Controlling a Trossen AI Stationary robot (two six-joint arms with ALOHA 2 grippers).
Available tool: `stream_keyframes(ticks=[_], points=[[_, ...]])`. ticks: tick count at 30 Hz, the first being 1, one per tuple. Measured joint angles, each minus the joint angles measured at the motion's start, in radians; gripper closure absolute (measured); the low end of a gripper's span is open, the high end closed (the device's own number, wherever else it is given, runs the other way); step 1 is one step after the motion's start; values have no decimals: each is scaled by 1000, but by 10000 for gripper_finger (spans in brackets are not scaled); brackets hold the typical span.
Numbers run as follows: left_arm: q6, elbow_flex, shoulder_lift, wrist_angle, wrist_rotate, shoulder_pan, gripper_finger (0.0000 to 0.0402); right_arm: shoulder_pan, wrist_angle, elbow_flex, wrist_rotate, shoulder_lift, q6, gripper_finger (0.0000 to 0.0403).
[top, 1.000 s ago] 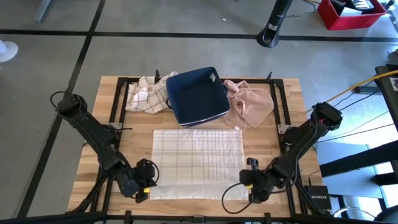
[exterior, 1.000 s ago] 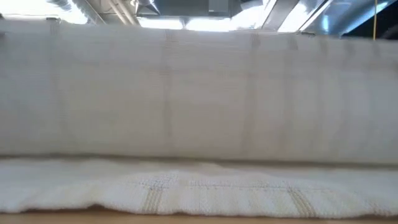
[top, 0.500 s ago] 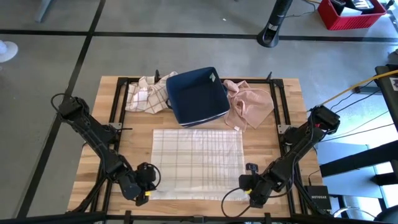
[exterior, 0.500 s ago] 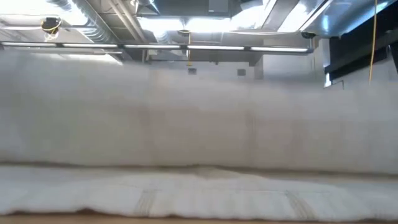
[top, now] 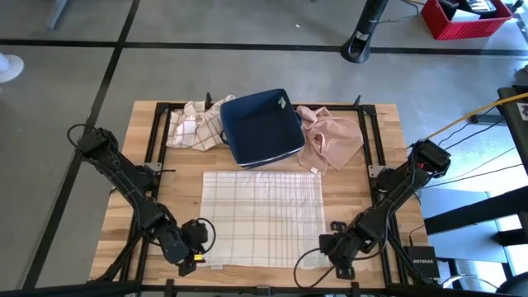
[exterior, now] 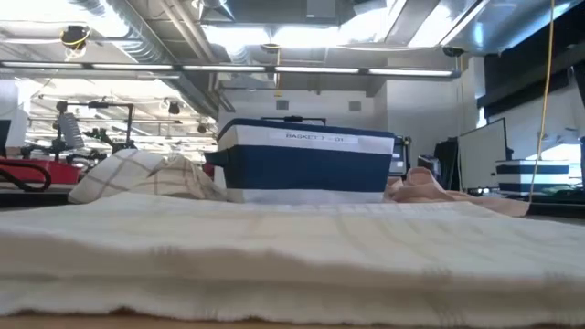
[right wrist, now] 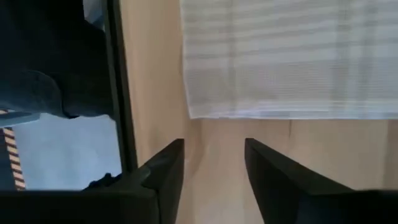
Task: Fold towel
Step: Fold the white with gray pattern towel on the table
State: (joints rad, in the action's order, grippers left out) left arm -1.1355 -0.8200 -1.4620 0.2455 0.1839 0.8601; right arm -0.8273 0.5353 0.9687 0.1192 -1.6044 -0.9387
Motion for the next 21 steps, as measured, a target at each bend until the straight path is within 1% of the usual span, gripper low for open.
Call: stream_keyframes(ticks=[2, 3, 4, 7, 8, 9, 10, 12, 14, 17, 19, 21], points=[[41, 0, 0, 6, 50, -20, 238, 12, -18, 2, -58, 0, 43, 231], [66, 0, 0, 7, 80, -32, 240, 18, -21, 3, -122, 0, 84, 231], [100, 0, -2, 8, 109, -45, 243, 18, -21, 3, -205, 1, 131, 231], [200, 0, -20, 8, 188, -83, 250, 17, -22, 3, -500, -8, 250, 231], [232, 0, -33, 9, 208, -96, 252, 17, -24, 3, -572, -15, 285, 231], [259, 0, -49, 15, 220, -107, 253, 21, -28, 3, -618, -24, 316, 231], [280, 0, -66, 22, 223, -121, 254, 31, -36, 3, -639, -35, 340, 231], [301, 0, -105, 44, 222, -140, 254, 52, -41, 3, -627, -57, 363, 230], [289, 0, -145, 90, 204, -154, 254, 76, -39, 3, -557, -81, 365, 230], [234, 0, -196, 157, 129, -163, 254, 99, -32, 3, -434, -116, 364, 230], [172, -5, -210, 167, 109, -163, 254, 104, -22, 3, -369, -128, 362, 230], [125, -5, -209, 166, 101, -163, 254, 103, -4, 3, -332, -135, 343, 230]])
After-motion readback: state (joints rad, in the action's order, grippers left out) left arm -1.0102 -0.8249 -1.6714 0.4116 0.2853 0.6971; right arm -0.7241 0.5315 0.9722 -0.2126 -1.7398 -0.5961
